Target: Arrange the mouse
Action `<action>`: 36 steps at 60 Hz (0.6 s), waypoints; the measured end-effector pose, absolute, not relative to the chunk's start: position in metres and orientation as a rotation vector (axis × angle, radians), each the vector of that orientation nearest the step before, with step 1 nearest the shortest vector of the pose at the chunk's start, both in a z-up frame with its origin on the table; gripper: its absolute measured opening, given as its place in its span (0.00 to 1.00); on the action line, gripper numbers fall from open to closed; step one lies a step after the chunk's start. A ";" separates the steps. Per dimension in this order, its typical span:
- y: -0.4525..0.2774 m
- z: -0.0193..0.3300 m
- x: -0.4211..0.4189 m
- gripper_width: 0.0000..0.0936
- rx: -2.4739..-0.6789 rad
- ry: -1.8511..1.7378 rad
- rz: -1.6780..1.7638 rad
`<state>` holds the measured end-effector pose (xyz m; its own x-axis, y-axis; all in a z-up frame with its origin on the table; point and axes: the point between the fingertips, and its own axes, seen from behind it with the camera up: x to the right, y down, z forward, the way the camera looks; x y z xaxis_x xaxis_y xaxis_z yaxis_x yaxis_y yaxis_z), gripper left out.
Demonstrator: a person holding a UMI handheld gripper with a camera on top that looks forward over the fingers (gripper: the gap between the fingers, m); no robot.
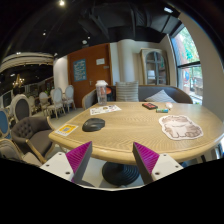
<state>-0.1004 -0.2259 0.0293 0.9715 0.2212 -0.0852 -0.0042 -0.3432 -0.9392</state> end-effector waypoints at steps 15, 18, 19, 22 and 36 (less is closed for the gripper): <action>-0.191 0.006 -0.162 0.90 -1.990 -0.290 0.343; -0.177 0.008 -0.185 0.90 -1.991 -0.304 0.364; -0.172 0.008 -0.191 0.90 -1.994 -0.306 0.366; -0.154 0.010 -0.206 0.90 -1.996 -0.318 0.363; -0.080 -0.007 -0.236 0.90 -2.117 -0.270 0.297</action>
<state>-0.2356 -0.0801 -0.0070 0.9461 0.3062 -0.1054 0.0763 -0.5270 -0.8464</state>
